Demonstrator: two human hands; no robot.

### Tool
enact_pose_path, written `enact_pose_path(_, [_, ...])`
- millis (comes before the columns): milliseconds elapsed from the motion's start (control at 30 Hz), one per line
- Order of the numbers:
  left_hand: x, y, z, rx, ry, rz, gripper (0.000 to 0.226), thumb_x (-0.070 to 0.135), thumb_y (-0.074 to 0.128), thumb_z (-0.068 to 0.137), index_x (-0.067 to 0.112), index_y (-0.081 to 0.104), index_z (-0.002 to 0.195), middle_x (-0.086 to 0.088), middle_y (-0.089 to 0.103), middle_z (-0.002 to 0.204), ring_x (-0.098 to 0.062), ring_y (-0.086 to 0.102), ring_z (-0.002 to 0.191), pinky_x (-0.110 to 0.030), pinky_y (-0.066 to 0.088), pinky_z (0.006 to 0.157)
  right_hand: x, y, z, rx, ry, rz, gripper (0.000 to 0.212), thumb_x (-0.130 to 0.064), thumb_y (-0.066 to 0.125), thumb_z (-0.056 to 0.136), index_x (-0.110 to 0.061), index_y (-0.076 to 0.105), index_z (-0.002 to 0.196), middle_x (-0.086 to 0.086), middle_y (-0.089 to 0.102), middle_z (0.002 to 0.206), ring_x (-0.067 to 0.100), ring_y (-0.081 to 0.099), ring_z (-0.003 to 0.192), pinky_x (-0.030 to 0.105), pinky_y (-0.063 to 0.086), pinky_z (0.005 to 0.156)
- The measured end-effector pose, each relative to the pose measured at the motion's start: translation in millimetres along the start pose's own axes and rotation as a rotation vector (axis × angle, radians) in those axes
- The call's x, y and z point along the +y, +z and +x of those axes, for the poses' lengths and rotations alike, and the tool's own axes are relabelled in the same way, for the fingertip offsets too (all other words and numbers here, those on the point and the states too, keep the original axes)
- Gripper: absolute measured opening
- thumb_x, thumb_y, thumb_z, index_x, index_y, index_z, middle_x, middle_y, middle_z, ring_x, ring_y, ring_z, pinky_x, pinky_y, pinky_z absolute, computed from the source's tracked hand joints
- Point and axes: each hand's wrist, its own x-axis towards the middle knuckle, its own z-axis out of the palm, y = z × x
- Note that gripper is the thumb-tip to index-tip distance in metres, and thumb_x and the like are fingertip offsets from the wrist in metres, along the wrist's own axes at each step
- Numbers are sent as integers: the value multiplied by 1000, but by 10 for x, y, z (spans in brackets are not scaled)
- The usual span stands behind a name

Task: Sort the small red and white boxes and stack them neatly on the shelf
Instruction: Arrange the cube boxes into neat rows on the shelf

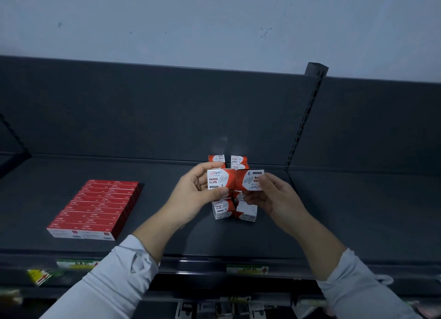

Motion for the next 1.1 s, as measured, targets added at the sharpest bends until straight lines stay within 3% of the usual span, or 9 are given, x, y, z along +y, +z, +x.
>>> enact_pose_path(100, [27, 8, 5, -13, 12, -12, 50, -12, 67, 80, 11, 58, 123, -7, 75, 103, -13, 70, 92, -21, 55, 75, -9, 2, -6, -14, -43, 9, 55, -71, 75, 62, -25, 76, 92, 9, 73, 91, 21, 69, 79, 30, 58, 74])
enact_pose_path(233, [65, 16, -2, -29, 27, 0, 47, -12, 67, 80, 12, 59, 120, -6, 75, 103, -13, 71, 92, -21, 55, 75, -19, 14, -22, -9, -73, 40, 55, -73, 73, 61, -26, 76, 90, 8, 73, 87, 18, 69, 74, 28, 58, 70])
enact_pose_path(300, [72, 22, -5, -33, 28, 0, 47, -12, 67, 81, 11, 58, 121, -6, 75, 103, -14, 71, 92, -21, 55, 75, -44, 38, -44, 14, -66, 42, 50, -66, 69, 70, -22, 74, 94, 8, 74, 89, 19, 70, 75, 30, 58, 71])
enact_pose_path(467, [47, 32, -9, -25, 16, -1, 46, -12, 67, 81, 10, 58, 121, -6, 75, 104, -14, 71, 92, -21, 55, 75, -82, 12, -62, 61, 39, 56, 25, -27, 51, 96, -8, 66, 105, 15, 73, 101, 33, 71, 94, 38, 61, 74])
enact_pose_path(567, [40, 33, -6, -17, 13, 14, 46, -11, 67, 81, 11, 59, 120, -4, 75, 102, -13, 71, 90, -21, 55, 75, -115, -48, -70, 70, 89, 30, 16, -17, 47, 100, -6, 60, 100, 14, 72, 95, 32, 71, 87, 41, 61, 66])
enact_pose_path(700, [54, 40, -9, -41, -2, 31, 47, -10, 67, 81, 11, 58, 123, -4, 75, 103, -12, 71, 90, -20, 54, 75, -176, -138, -77, -15, 123, -145, 2, -13, 58, 96, -13, 57, 98, 12, 71, 91, 29, 69, 74, 31, 53, 50])
enact_pose_path(867, [56, 58, 1, -72, -20, 35, 52, -11, 68, 80, 17, 57, 123, -7, 74, 107, -16, 71, 92, -24, 55, 77, -282, -217, -95, -136, 171, -408, 19, -11, 62, 93, -19, 61, 111, -3, 73, 91, 2, 62, 68, 18, 45, 57])
enact_pose_path(1100, [18, 86, 22, -123, -46, 23, 52, -11, 67, 82, 11, 55, 128, -11, 72, 111, -22, 70, 99, -31, 57, 82, -360, -233, -122, -118, 109, -412, 26, -12, 68, 89, -21, 65, 114, -8, 75, 95, 2, 69, 80, 12, 49, 64])
